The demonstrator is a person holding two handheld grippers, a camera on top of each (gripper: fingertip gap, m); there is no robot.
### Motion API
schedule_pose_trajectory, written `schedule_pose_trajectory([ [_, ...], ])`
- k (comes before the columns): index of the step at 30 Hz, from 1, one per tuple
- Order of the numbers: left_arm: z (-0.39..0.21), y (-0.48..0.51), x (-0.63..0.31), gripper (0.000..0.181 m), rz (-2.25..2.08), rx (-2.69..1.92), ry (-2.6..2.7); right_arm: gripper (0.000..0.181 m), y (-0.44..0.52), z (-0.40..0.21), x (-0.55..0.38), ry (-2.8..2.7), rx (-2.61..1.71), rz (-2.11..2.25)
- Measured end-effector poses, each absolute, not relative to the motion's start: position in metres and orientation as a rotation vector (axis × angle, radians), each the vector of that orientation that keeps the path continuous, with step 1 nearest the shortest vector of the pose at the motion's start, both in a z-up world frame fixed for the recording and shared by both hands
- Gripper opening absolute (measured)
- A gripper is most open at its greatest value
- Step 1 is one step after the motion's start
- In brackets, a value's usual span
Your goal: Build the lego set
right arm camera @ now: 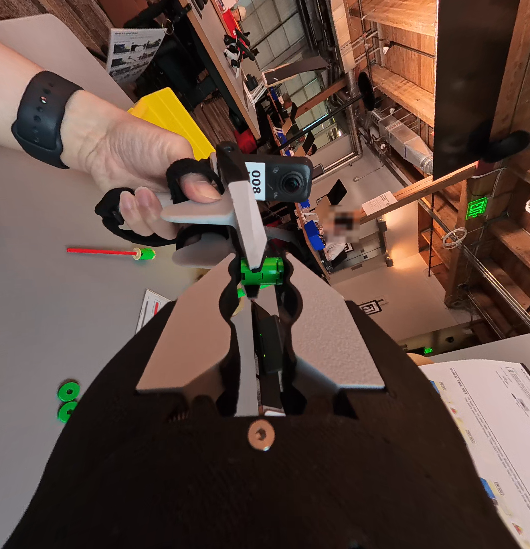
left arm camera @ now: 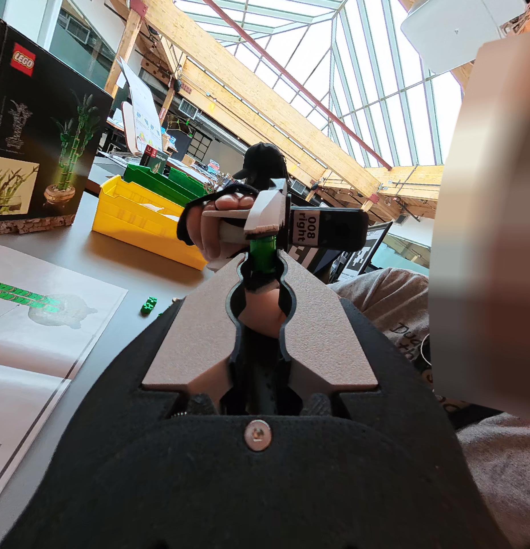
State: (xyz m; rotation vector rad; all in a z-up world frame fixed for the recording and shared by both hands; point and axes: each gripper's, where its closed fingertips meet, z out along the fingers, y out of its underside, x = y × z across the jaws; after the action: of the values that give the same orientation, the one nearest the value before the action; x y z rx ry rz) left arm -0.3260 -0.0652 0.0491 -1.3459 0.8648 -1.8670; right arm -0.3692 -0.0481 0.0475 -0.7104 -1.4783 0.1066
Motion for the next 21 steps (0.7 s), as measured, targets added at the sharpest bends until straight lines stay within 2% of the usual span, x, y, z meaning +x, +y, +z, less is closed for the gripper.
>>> schedule_pose_trajectory([
  [21, 0.0421, -0.0613, -0.3244, 0.014, -1.902, -1.382, 0.846, 0.023, -0.0419, 0.0402, -0.3667, -1.493, -0.732, 0.031],
])
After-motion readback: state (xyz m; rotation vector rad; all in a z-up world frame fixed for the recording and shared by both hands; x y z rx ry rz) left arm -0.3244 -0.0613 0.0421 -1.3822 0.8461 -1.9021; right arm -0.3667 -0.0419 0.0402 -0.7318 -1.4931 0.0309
